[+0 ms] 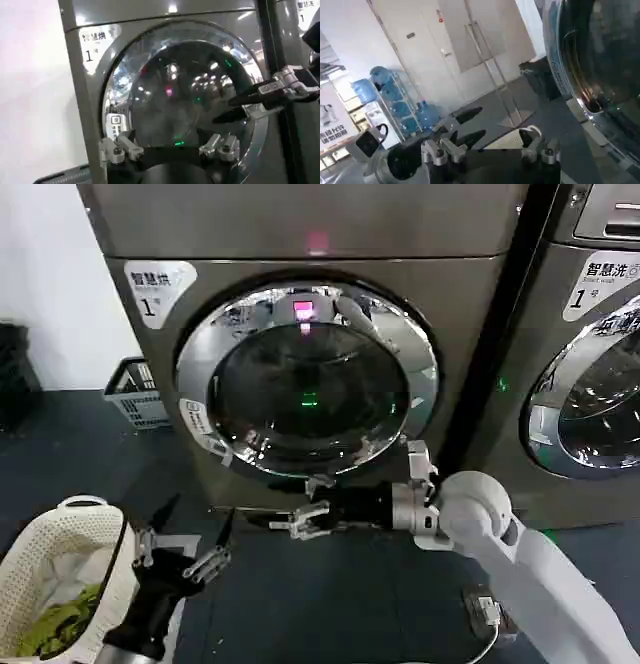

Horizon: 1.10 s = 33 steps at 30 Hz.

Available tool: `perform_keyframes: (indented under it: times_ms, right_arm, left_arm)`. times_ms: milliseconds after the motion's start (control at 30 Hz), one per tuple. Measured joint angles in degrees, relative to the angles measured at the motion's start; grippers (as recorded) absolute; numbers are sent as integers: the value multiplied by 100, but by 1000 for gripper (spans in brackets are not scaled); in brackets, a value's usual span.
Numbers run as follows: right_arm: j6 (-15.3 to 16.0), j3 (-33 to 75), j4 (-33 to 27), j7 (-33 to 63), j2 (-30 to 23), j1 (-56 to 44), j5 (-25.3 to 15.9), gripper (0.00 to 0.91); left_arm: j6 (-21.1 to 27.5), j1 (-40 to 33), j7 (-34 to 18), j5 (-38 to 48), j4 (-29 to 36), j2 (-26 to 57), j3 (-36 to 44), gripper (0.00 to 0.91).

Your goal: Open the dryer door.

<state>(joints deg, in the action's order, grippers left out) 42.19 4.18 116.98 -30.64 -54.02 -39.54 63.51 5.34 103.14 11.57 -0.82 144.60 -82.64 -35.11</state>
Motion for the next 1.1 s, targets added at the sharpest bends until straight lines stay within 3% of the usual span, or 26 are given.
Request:
perform_keyframes:
  times_ms: [200,467,800,1100]
  right_arm:
    - [-5,-20,-140,-470,-92,-25,-938,907]
    - [-511,-150,-445,-542,-313,255,-1502,907]
    - [-1081,-348,-894,-205,-596,586,-1816,907]
    - [-1262,-520,-1205,-31,-784,793,-1864,907]
  left_arm:
    - [2,9,0,-2,-2,-5,-3,907]
    - [8,17,1,-9,-4,-23,0,907]
    - [8,38,-1,-11,23,-35,-11,907]
    - [8,41,0,-12,42,-41,-6,907]
